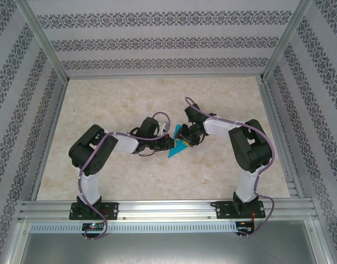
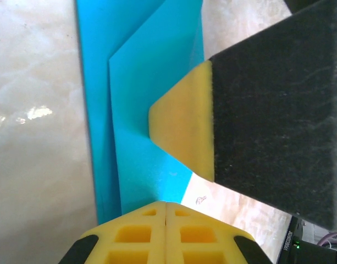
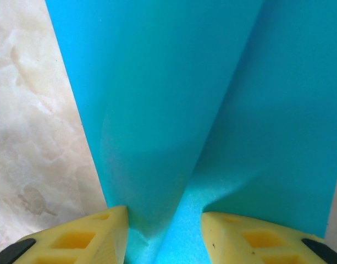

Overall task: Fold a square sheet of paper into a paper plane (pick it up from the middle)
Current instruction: Fourth fold the wing at the center of the table.

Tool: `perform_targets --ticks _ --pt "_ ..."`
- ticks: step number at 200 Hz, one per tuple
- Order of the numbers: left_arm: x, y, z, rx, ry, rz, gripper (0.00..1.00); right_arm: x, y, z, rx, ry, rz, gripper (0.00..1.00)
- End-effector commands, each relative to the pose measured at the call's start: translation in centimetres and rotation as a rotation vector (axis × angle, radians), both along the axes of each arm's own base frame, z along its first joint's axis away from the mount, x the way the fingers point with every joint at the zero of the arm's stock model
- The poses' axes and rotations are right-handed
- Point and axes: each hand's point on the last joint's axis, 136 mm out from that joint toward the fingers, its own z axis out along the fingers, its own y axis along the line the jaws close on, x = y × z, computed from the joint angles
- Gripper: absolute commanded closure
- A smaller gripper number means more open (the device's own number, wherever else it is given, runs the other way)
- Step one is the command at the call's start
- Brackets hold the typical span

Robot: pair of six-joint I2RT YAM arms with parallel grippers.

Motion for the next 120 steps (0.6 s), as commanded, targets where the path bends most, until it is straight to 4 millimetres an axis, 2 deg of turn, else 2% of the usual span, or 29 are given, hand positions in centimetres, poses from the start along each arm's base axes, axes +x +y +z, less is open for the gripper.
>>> perform_targets --ticks 1,120 --pt "-0.4 0.1 -1.1 0.055 0.004 -0.021 0.94 -4.8 -5.1 -7.1 -0.272 0.182 -0.015 0.56" --pt "-0.5 0.3 -1.6 0.075 0.023 -0.023 0.94 -5.1 -4.7 -8.2 -0.29 0.207 0.021 0.56"
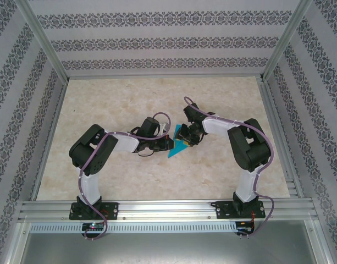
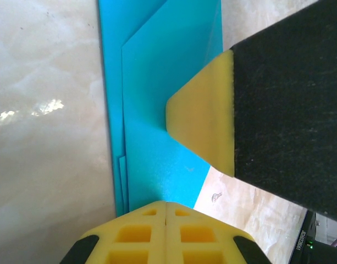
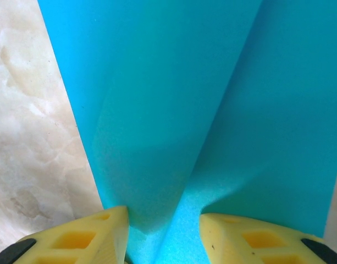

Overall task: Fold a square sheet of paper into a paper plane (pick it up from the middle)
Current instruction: Fourth fold the wing at the center of the table.

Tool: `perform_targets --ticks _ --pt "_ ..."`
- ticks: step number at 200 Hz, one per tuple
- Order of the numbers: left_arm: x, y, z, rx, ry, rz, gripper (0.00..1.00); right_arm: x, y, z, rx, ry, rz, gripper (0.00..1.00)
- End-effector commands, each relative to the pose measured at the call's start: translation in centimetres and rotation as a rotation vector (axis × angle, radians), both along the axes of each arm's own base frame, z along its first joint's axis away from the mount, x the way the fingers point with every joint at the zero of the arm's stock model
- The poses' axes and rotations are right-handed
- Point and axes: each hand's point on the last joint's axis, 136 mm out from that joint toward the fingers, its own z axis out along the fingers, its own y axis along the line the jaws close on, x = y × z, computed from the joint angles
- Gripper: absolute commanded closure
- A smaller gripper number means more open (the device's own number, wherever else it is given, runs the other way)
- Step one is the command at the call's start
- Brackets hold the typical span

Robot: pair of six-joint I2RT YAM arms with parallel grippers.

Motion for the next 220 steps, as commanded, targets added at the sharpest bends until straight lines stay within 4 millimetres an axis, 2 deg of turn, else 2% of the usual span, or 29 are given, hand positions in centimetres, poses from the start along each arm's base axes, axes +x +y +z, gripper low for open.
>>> perform_targets --ticks 1,24,67,136,165,192,220 --pt "-0.4 -0.1 -1.0 0.034 0.016 -0.018 0.95 -5.0 -4.7 -7.9 -0.265 0.184 0.016 0.56" --pt "-0.3 -0.2 -0.4 0.023 0.006 -0.015 0.94 -5.2 -4.8 -8.3 -0.278 0.194 0.023 0.56" --pt "0.6 0.7 2.5 -0.027 -0.05 0.031 0.94 -5.6 -5.1 -9.0 -0.294 0.213 0.031 0.57" --pt "1.0 0.9 2.4 -0.027 -0.041 0.07 0.98 -6.2 -5.4 -9.8 -0.32 0.234 0.043 0.57" --pt "1.5 1.8 1.8 0.012 -0.044 0.121 1.0 -6.2 -5.4 -9.8 -0.322 0.235 0.047 0.58" --pt "1.9 2.6 1.8 0.045 -0.063 0.161 0.99 -6.2 -5.3 -10.0 -0.322 0.238 0.059 0.55" --pt "1.6 1.8 2.2 0.0 -0.056 0.131 0.98 -6.2 -5.2 -10.2 -0.326 0.239 0.068 0.54"
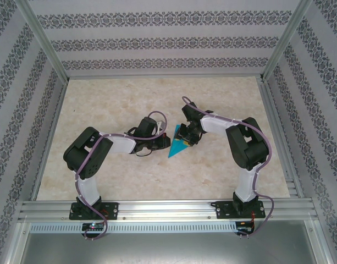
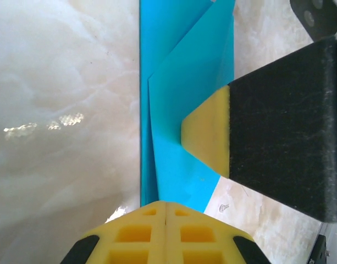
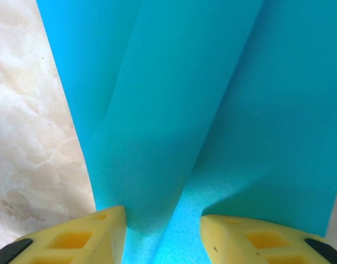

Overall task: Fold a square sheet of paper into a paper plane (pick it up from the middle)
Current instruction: Fourth fold the wing at the center of the table.

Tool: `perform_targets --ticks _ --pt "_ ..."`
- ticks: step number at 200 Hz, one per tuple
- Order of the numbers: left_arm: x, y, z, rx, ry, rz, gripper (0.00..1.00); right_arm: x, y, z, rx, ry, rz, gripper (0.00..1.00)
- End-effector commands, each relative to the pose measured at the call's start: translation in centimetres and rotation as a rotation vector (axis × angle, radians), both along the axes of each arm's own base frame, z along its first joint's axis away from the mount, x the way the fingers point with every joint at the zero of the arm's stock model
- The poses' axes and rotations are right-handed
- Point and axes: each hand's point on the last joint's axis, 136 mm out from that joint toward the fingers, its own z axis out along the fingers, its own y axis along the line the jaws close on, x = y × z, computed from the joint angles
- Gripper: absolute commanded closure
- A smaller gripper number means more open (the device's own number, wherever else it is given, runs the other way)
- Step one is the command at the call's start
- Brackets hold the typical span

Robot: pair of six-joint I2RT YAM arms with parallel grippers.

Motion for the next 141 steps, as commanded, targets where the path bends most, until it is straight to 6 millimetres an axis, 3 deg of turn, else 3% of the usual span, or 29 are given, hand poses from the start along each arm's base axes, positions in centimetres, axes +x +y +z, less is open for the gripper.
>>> perform_targets --ticks 1,51,141 --pt "0.5 0.0 1.2 -0.039 -0.02 0.014 0.98 -6.0 -5.4 -9.8 -0.294 0.212 0.037 0.54" --pt "0.2 -1.4 1.9 -0.133 -0.01 -0.04 0.97 -6.2 -5.3 -10.2 -0.3 0.226 0.039 0.52" --pt "-0.1 -1.8 -0.3 -0.114 0.054 -0.052 0.97 -6.4 -5.1 -10.5 -0.294 0.236 0.032 0.51"
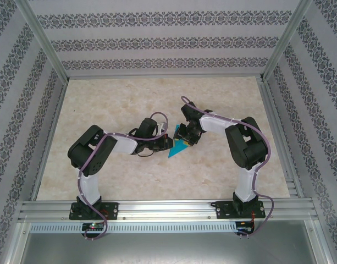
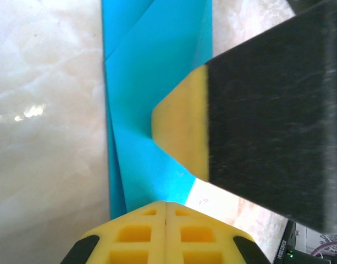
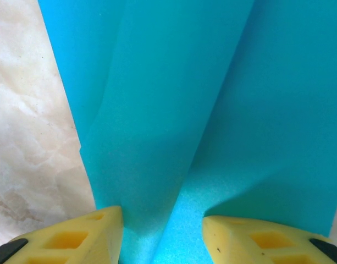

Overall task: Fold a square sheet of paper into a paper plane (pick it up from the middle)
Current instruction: Fourth fold the wing at the center of the table.

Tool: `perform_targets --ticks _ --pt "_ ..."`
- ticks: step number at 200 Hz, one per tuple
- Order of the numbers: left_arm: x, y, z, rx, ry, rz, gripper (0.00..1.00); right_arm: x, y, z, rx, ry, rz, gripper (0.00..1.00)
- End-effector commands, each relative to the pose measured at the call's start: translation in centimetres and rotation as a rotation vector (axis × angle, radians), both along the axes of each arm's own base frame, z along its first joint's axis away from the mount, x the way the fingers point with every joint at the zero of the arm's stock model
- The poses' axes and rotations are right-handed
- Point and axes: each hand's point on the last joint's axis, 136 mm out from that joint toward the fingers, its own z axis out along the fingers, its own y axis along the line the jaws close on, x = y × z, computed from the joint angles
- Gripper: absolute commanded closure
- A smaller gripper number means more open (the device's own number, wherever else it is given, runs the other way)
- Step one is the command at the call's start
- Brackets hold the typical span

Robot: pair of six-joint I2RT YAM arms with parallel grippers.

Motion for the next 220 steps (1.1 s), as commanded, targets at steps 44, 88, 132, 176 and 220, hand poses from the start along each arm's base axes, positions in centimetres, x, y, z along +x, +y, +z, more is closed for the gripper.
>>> perform_targets --ticks 44,88,132,176,220 --pt "0.5 0.3 -1.1 0.032 0.036 0.019 0.98 -6.5 -5.2 -10.4 -0.284 0.228 0.028 0.51" --pt "-0.1 1.5 -2.7 0.114 0.07 0.033 0.98 -6.6 -5.2 -10.5 -0.285 0.231 0.028 0.51" --pt "-0.2 1.8 -3.5 0.143 0.091 0.035 0.99 -6.6 -5.0 -10.3 -0.278 0.229 0.029 0.51" --pt "-1.0 2.7 -4.6 0.204 0.132 0.04 0.99 -4.5 -3.0 -7.2 -0.183 0.155 0.03 0.51" --pt "-1.9 3.9 -6.0 0.288 0.178 0.045 1.0 0.4 0.7 2.7 0.019 -0.084 0.047 0.48"
